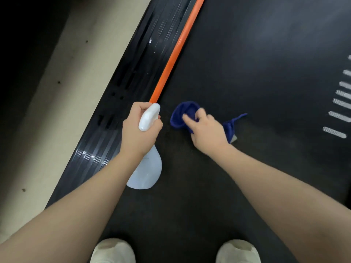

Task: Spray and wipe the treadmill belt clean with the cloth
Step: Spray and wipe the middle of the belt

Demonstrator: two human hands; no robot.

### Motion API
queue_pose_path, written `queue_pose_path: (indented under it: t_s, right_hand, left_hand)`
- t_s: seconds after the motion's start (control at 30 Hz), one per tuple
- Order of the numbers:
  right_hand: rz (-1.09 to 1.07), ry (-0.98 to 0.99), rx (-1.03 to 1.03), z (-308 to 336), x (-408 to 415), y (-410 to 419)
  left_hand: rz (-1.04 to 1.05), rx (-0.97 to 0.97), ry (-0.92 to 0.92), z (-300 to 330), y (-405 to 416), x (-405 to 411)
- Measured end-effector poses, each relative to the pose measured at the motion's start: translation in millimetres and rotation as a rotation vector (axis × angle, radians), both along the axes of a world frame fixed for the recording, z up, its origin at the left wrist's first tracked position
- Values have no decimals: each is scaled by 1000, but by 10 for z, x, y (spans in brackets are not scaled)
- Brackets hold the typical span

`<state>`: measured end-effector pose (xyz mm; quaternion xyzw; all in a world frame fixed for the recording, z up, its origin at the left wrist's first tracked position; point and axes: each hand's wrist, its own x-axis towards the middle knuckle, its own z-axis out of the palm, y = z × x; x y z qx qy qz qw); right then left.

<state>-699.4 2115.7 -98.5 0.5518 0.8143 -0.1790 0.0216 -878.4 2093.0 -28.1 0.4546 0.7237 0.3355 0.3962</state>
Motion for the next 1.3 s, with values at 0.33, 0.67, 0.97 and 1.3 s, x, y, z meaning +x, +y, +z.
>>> queue_pose_path:
  t_s: [0.33, 0.67, 0.97, 1.3]
  right_hand:
    - [-264, -95, -20, 57, 73, 132]
    - [-176, -96, 15, 14, -295, 274]
    - [75, -91, 170, -12, -535, 347]
    - [321, -161, 31, 80, -459, 414]
  left_hand:
    - [-39, -5, 19, -13, 4, 67]
    - [115, 24, 21, -42, -2, -148]
    - [123, -4, -29, -116, 13, -258]
    - [127, -36, 10, -79, 37, -213]
